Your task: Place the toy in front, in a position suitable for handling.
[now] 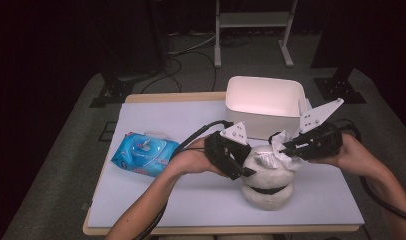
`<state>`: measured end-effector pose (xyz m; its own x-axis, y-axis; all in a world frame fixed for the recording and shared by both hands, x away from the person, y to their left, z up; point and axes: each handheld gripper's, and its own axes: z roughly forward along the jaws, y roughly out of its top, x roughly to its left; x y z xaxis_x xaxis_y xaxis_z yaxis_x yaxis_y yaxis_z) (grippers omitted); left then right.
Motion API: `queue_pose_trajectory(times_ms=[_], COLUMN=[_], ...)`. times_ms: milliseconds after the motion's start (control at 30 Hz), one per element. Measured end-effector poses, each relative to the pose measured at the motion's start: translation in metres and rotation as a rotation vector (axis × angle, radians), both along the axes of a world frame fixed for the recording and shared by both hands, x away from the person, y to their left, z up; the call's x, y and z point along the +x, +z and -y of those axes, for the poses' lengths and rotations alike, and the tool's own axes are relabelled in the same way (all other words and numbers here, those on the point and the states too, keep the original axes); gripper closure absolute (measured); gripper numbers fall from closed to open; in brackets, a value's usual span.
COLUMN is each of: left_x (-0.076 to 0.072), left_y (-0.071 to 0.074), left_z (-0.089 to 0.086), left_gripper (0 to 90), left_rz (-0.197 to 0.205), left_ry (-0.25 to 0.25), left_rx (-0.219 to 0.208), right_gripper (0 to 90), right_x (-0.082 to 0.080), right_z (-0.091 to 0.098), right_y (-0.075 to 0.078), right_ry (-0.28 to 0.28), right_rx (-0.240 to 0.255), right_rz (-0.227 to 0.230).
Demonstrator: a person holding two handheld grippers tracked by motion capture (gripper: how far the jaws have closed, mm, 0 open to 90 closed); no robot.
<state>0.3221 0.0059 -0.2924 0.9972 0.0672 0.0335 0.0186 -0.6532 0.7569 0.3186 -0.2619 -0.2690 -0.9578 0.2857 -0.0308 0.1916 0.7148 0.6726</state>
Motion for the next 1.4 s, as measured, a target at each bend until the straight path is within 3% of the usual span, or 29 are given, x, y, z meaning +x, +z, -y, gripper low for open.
queue_pose_trajectory(times_ms=[200,400,533,667,800,967,1233,1400], left_x=[0.002,0.004,0.007,0.009,0.014,0.018,0.021,0.022], left_y=[-0.010,-0.021,-0.031,-0.042,-0.051,-0.045,-0.038,-0.030], left_z=[-0.009,-0.012,-0.011,-0.004,0.000,-0.003,-0.011,-0.019], left_gripper=[20.4,20.4,20.3,19.5,21.3,25.6,27.3,27.9], left_rz=[-0.025,-0.061,-0.082,-0.098,-0.145,-0.165,-0.154,-0.125], left_ry=[0.018,0.025,0.016,0.011,0.013,0.033,0.051,0.061], left_rx=[0.027,0.008,0.027,0.005,-0.050,-0.079,-0.066,-0.059], right_gripper=[78.6,78.5,78.6,78.5,78.4,78.4,78.4,78.3], right_x=[-0.002,-0.003,-0.005,-0.006,-0.007,-0.007,-0.004,-0.001], right_z=[0.007,0.010,0.012,0.014,0.016,0.017,0.013,0.008], right_y=[-0.001,-0.002,-0.001,-0.001,-0.002,-0.001,0.000,-0.002], right_ry=[-0.026,-0.030,-0.030,-0.037,-0.028,-0.025,-0.020,-0.022], right_rx=[-0.006,-0.003,-0.010,-0.007,0.006,0.048,0.103,0.100], right_rz=[0.002,0.005,0.010,0.011,0.017,0.022,0.020,0.026])
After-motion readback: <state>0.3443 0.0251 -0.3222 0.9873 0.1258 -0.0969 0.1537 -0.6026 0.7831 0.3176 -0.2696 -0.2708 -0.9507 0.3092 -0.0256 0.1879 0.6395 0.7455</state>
